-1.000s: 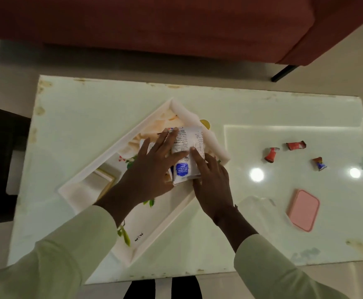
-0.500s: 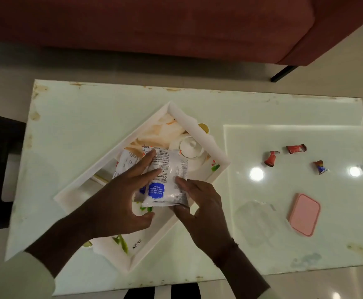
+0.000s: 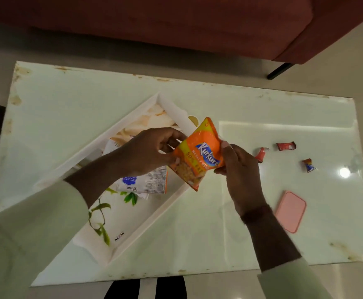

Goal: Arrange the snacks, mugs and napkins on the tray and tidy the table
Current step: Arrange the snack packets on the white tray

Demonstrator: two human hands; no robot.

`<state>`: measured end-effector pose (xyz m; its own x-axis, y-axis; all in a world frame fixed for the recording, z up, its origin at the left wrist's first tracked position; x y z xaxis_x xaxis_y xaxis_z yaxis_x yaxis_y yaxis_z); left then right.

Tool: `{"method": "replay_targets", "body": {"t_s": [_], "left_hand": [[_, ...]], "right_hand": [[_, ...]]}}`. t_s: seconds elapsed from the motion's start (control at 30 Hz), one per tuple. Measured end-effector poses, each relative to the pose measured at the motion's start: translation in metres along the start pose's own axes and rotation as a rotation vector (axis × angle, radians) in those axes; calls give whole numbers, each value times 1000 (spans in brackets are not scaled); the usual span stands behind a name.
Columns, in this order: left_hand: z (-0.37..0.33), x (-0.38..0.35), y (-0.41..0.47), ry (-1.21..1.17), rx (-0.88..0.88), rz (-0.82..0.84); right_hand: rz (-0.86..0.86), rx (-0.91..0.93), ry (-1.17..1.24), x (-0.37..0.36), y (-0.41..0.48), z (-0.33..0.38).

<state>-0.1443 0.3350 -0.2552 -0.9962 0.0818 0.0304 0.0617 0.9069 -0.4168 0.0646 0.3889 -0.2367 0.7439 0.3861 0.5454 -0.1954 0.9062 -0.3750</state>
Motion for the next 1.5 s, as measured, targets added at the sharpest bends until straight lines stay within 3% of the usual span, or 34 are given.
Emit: {"method": "replay_targets", "body": {"t_s": [0.23,0.43,0.73,0.87,0.97,1.1,1.27,1.5], "left_hand": [[23,-8,44,253,60,-95],[38,-14,52,413,63,-166],[34,-15,32,421,-30,-234],[13,15,6,501,-230,-327],[8,50,-18,645,-206,-320],[25,87,-41,862,-69,-183],[47,99,-45,889,-79,-12],[59,106,-38,802,-113,37]], "right_hand": [[-147,49,-432,-6,40,-36],[-264,62,-609,-26,54,-57],[-404,-16,-461,-27,49,-67],[-516,219,-366,-18,7,-43],[-451,437,-469,-32,-32,-23],[-272,607,-677,-75,-66,-14],[-175,605,-797,-118,-62,-17],[-140,557,-685,-134,-37,-11]]}}
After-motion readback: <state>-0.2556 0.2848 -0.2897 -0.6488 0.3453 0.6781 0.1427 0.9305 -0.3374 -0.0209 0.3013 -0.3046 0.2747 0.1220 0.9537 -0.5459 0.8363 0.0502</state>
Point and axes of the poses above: each hand's wrist, its own y-axis towards the middle knuckle, its own x-axis out of the back of the hand, z = x × y, the point moved 2 cm from there along y, towards the middle knuckle, and after that the axes turned 10 degrees about -y, right-handed, at the moved point
